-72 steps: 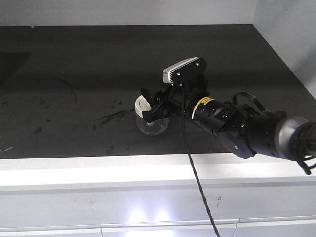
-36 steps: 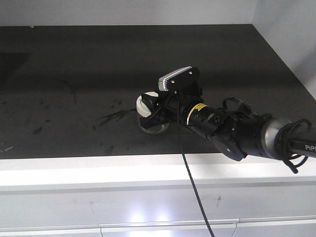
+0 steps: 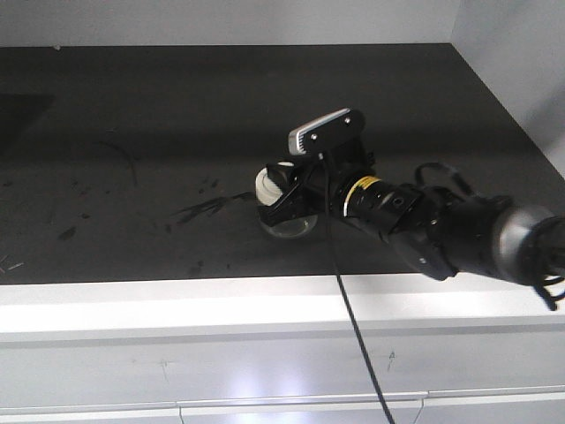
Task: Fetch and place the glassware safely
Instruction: 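Lift the jar with the right gripper and pull it toward the robot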
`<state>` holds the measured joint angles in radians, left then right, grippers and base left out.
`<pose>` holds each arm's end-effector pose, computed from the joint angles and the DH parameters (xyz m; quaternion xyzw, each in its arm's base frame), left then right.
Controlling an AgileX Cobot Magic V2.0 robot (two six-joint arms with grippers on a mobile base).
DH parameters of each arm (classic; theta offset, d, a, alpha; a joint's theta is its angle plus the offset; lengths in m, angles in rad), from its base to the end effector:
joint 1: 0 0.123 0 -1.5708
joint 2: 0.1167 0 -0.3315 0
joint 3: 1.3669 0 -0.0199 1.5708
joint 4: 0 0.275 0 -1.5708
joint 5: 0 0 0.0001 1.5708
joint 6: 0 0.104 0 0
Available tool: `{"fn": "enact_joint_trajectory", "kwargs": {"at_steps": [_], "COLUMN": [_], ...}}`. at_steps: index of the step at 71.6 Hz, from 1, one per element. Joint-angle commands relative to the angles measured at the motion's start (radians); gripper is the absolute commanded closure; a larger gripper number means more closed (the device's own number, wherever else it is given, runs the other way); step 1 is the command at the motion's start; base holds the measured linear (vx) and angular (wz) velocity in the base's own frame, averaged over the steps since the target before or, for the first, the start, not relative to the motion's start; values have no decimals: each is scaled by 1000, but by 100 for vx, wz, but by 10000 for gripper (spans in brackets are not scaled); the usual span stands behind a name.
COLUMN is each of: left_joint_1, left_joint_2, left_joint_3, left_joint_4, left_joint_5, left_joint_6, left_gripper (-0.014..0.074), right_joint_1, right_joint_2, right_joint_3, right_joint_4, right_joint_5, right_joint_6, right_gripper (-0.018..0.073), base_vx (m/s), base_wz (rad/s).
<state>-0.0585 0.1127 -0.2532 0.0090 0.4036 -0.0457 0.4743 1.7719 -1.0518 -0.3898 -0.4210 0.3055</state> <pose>0.0429 -0.0021 0.2615 0.0069 0.7664 -0.0294 0.6416 0.3813 0.2139 0.2667 -0.2509 0.7447 0.1885 0.5890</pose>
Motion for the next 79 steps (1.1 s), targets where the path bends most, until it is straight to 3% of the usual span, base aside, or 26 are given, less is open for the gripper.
{"fn": "enact_joint_trajectory", "kwargs": {"at_steps": [1, 8, 22, 48, 67, 79], "left_joint_1": [-8, -8, -8, -8, -8, -8], "left_joint_2": [11, 11, 11, 11, 11, 11], "left_joint_3": [-24, -24, -24, -24, -24, -24], "left_joint_4": [-9, -9, -9, -9, -9, -9], "left_joint_5": [-68, -68, -68, -68, -68, -68], "left_joint_6": [-1, -1, -1, -1, -1, -1], "left_gripper": [603, 603, 603, 603, 603, 603], "right_joint_1": [-2, -2, -2, -2, -2, -2], "right_joint_2": [-129, -206, -401, -786, -1022, -1069], "right_joint_3": [-29, -23, 109, 504, 742, 774], "right_joint_4": [-18, -45, -122, -379, -388, -365], "right_joint_5": [-29, 35, 5, -11, -76, -65], "right_joint_6": [11, 39, 68, 308, 374, 372], "right_gripper": [561, 560, 560, 560, 560, 560], "base_vx": [0, 0, 0, 0, 0, 0], "base_wz": [0, 0, 0, 0, 0, 0]}}
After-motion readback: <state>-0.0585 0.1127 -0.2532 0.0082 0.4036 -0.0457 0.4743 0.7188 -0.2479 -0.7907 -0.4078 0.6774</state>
